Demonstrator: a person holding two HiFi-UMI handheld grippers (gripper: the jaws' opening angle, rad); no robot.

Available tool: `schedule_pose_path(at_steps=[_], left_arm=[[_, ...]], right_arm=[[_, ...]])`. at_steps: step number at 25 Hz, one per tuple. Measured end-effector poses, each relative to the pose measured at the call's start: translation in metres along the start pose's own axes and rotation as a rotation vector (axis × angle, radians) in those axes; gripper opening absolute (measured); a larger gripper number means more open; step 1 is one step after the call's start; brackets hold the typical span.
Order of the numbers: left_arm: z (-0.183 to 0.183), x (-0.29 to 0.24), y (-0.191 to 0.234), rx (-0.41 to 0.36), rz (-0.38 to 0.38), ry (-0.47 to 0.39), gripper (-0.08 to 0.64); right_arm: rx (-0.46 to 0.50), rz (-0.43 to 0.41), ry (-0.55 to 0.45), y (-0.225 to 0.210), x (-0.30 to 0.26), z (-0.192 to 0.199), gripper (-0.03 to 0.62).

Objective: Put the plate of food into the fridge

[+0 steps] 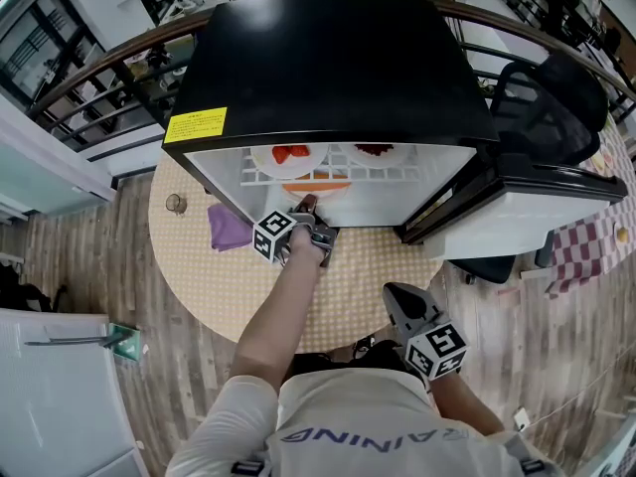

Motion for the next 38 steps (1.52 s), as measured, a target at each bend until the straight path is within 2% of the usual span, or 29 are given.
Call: schedule_pose_path(at_steps=[4,6,10,13,17,19,25,30,32,34,38], left_arm=[[0.001,-0.001,0.001,0.011,0.003,0.022,0.052],[-0.001,-0.001,-0.001,-0.035,-0.005,0.041,0.052],[-0.002,0.001,-0.008,-0.235,-0.058,0.088,0.058],[0.003,0.002,-0.015,-0.419,-0.059,0.142,0.101],[0.007,0.001,-0.016,-0.595,-0.075,0.186,0.132],[0.008,0.002,-0.016,-0.671,-0.108,0.205,0.132],[0.018,0.006,-0.008,-0.806,-0.233,0.285,0.144],[0.027,0.014,-0.01,-1.035,-0.323,0.314,0.144],[0.026,0.022,-0.013,-1.063,-0.324,0.3,0.121],[0.024,0.035,-0.018,-1.043,-0.291,0.261,0.018],[0.021,0.066,-0.022,-0.998,-0.211,0.197,0.012]], right_arm=[[-0.001,-0.003,0.001,-0.001,0.0,0.001,0.02],[-0.001,-0.009,0.0,0.001,-0.001,0.001,0.02],[0.0,-0.023,0.0,0.006,-0.004,0.001,0.02],[0.001,-0.039,0.008,0.008,-0.005,0.002,0.02],[0.0,-0.044,0.013,0.009,-0.006,0.003,0.02],[-0.001,-0.043,0.013,0.009,-0.005,0.003,0.02],[-0.003,-0.043,0.009,0.007,-0.004,0.003,0.02],[-0.006,-0.047,0.003,0.006,-0.003,0.003,0.02],[-0.005,-0.051,-0.001,0.006,-0.002,0.002,0.02],[-0.003,-0.055,-0.005,0.007,-0.001,0.002,0.02],[0.002,-0.068,-0.007,0.008,-0.002,0.0,0.02]])
Point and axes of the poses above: the fingertips, and each gripper's own axes: x backward along the fingers, y to its left, z out of its underside, the point moved 9 cm from there along x, backward along the fingers, and after that the axes turned 7 degrees about -z, right-handed, at the moved point
